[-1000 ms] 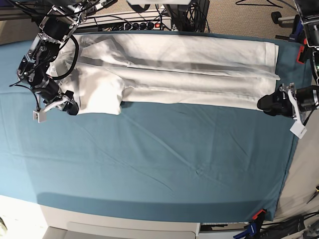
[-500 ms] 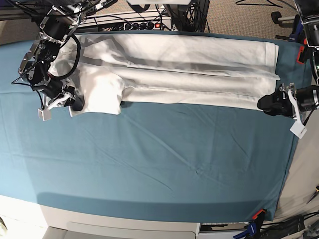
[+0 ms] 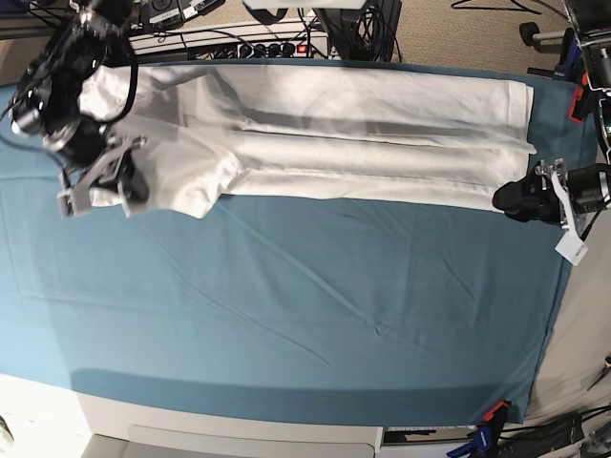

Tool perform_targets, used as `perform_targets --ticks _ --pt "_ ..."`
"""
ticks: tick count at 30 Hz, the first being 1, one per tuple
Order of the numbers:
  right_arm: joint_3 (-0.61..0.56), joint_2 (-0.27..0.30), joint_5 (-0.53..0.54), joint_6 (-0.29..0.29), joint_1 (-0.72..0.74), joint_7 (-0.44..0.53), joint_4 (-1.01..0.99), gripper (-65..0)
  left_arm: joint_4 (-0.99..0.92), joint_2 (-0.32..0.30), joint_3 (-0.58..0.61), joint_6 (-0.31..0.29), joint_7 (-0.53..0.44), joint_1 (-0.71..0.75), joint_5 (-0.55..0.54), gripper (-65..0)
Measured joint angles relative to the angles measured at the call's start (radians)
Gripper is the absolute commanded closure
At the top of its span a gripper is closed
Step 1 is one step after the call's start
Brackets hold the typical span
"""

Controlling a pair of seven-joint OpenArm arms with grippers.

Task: Fold the T-shirt properly
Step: 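Grasp the collar end of the folded strip with the right gripper, then fold the collar end over toward the left gripper with the right gripper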

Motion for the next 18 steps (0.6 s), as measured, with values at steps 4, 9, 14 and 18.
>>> perform_targets --ticks 4,9,14,18 --pt "0.0 0.0 0.05 -0.001 -0.108 -0.003 0.064 0.0 -0.001 0.0 0.0 0.0 0.0 0.0 0.0 -27.9" --pt "0.0 0.0 0.128 0.0 -0.181 -0.021 0.08 0.0 -0.001 0.003 0.0 0.0 0.0 0.0 0.0 -27.9" --pt "0.0 -0.027 0.148 0.0 -0.222 -0.028 0.082 0.0 -0.001 0.012 0.0 0.0 0.0 0.0 0.002 -27.9" --pt "-0.023 -0.07 0.157 -0.001 -0.246 -0.04 0.082 0.0 -0.001 0.035 0.0 0.0 0.0 0.0 0.001 -27.9"
